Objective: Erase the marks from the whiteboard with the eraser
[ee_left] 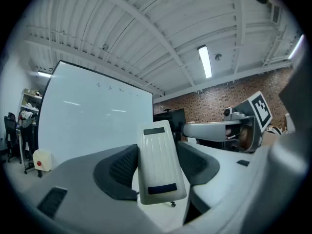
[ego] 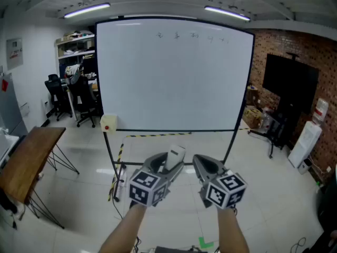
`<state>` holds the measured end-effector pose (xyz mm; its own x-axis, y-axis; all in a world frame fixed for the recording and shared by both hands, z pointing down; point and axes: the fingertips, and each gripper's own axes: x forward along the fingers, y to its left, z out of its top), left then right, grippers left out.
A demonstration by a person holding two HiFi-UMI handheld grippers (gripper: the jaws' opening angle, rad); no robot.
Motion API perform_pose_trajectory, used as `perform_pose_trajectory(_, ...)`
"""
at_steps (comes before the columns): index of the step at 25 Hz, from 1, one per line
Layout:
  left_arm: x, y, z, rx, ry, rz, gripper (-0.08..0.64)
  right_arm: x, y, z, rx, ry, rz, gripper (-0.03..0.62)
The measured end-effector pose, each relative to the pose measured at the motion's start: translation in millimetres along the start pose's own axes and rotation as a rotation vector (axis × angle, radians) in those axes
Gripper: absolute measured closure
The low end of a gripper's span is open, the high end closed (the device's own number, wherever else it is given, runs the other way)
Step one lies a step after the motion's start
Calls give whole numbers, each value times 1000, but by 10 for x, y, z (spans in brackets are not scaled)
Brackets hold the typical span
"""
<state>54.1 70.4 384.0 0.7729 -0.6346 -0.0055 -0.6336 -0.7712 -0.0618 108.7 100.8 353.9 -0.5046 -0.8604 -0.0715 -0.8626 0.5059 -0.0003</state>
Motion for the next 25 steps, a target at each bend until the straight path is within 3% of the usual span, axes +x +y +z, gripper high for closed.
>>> perform_pose_trajectory(14, 248, 1209, 107, -3, -23, 8, 297, 1215, -47, 75, -35, -1, -1, 597)
perform_pose_trajectory(25, 832, 1752, 91, 12, -21, 37, 297, 1863, -549, 25, -34, 8, 29, 597)
